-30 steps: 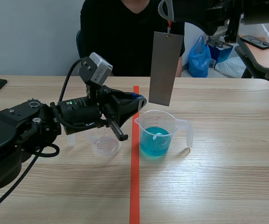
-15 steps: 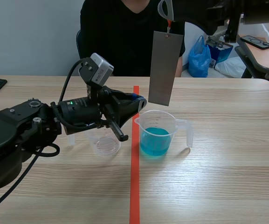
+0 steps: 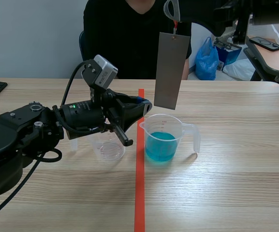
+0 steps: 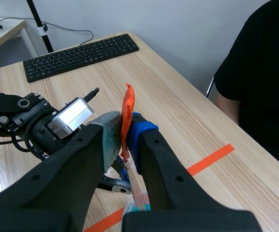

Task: Do the redox reaction experiment.
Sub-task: 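Raise the plate and point at it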

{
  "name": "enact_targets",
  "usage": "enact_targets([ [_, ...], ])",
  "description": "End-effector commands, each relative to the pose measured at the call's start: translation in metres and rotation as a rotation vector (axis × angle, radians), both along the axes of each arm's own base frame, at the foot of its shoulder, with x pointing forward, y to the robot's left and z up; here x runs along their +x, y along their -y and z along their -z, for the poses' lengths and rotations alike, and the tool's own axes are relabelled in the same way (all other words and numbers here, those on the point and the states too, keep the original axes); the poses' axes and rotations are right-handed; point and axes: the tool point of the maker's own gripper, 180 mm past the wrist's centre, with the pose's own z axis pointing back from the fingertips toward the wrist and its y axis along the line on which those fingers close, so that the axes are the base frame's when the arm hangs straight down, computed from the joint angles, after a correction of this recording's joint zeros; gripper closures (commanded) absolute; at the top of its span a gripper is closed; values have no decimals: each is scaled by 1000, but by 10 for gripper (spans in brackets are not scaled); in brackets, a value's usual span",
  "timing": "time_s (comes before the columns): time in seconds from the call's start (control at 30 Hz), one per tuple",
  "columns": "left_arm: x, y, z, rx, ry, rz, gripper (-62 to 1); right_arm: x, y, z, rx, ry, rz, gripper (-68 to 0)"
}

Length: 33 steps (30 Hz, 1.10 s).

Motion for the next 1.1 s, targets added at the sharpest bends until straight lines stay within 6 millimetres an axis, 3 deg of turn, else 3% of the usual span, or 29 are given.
enact_targets([
  [0.0,6,1,-15,-31,34,-7,-40,2,2,-14,24,34,0,-17],
  [0.63,8,0,-15,-29,36,-17,-40,2,2,-14,24,34,0,-17],
  [0.77,8,-8,-11,-8,37,-23,-40,2,2,-14,24,34,0,-17],
  [0.9,8,-36,0,32,41,-67,-40,2,2,-14,24,34,0,-17],
  [1.07,-7,-99,14,56,28,-155,-40,2,2,-14,24,34,0,-17],
])
